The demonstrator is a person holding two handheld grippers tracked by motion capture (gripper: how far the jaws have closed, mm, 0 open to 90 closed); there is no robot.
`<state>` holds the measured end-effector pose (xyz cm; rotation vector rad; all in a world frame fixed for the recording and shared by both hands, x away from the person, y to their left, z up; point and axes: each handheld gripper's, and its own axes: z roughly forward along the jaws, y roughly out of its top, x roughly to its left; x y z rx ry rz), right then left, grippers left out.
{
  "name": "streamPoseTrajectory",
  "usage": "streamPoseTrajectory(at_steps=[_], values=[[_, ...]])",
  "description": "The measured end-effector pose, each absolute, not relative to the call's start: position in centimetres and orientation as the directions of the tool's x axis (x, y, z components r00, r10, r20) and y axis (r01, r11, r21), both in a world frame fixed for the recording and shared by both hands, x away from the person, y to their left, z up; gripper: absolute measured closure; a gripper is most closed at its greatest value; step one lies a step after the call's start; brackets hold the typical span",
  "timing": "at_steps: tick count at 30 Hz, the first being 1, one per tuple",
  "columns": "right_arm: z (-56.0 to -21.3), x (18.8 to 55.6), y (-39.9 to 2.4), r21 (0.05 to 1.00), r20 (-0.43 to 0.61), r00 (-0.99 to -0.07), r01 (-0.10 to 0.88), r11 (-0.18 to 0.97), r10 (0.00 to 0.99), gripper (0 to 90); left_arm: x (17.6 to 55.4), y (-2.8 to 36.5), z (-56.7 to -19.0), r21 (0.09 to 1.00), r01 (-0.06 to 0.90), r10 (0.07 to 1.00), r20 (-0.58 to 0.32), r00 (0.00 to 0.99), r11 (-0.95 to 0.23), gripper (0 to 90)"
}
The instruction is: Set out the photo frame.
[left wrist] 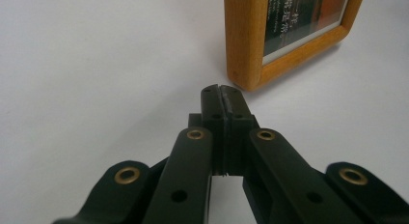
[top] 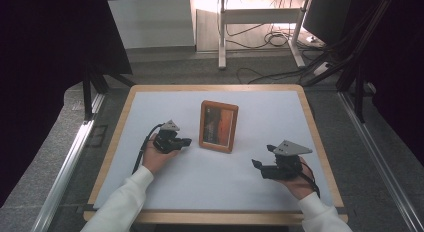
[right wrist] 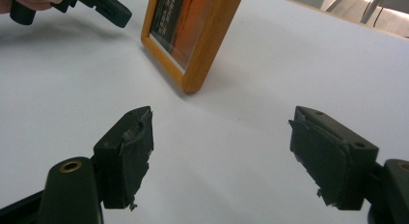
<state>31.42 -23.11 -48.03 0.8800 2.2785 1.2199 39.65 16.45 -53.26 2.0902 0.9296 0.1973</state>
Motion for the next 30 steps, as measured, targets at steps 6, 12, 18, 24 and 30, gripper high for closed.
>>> streamPoseTrajectory(at_steps=[6,12,18,24,30], values=[[-49.0,31.5,-23.7,0.839,-0.035,-0.705,0.364,0.404,0.708,23.2,40.5,15.4,-53.3,0.735,0.555,0.678,-0.179,0.713,-0.39,90.0],[-49.3,31.5,-23.5,0.834,-0.045,-0.705,0.364,0.416,0.707,23.2,40.9,14.5,-53.4,0.735,0.549,0.668,-0.177,0.723,-0.399,90.0],[-49.4,31.3,-23.3,0.831,-0.045,-0.712,0.362,0.422,0.701,23.1,40.8,14.3,-53.6,0.735,0.547,0.668,-0.175,0.723,-0.4,90.0],[-49.3,31.4,-23.6,0.831,-0.043,-0.706,0.368,0.418,0.707,23.1,40.7,14.3,-53.6,0.732,0.546,0.666,-0.173,0.726,-0.406,90.0],[-49.4,31.5,-23.7,0.83,-0.045,-0.706,0.367,0.42,0.707,23.1,40.4,14.0,-53.5,0.733,0.538,0.659,-0.164,0.734,-0.417,90.0]])
